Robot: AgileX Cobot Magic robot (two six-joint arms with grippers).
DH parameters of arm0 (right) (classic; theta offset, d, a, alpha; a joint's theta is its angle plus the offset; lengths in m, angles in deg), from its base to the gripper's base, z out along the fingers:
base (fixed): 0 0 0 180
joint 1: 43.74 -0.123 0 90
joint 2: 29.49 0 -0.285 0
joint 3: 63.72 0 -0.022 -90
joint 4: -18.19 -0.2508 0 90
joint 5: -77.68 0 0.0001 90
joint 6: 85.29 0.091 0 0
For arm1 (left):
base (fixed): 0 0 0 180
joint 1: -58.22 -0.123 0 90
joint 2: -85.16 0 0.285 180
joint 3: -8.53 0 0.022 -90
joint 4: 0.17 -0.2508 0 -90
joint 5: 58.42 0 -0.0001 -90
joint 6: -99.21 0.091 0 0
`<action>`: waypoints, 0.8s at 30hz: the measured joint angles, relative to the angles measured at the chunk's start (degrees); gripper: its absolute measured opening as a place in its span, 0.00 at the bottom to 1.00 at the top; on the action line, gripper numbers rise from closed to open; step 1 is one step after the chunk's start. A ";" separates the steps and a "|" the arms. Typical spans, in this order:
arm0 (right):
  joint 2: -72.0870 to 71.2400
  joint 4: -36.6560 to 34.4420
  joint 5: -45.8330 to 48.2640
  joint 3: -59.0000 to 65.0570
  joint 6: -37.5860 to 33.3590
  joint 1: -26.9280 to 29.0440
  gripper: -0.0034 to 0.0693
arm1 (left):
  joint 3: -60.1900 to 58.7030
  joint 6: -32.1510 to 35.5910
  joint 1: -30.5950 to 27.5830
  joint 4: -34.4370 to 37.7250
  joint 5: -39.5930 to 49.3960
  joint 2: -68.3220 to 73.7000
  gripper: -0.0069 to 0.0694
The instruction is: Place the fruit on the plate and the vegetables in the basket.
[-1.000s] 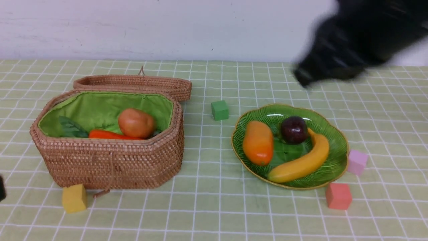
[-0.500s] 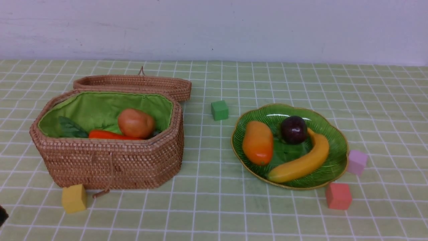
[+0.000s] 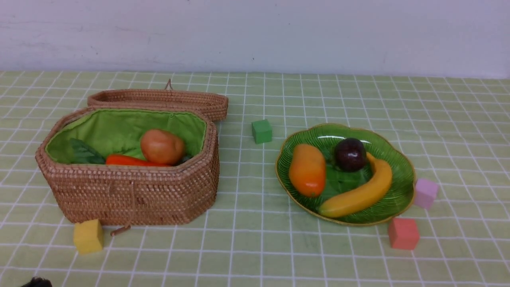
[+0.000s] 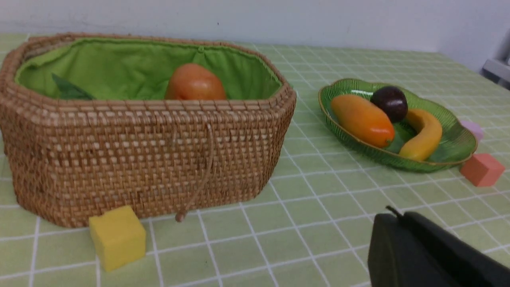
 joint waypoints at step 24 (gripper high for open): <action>-35.22 -0.02 -47.62 48.98 -9.30 38.44 0.02 | -0.53 0.00 0.00 0.00 3.69 0.00 0.09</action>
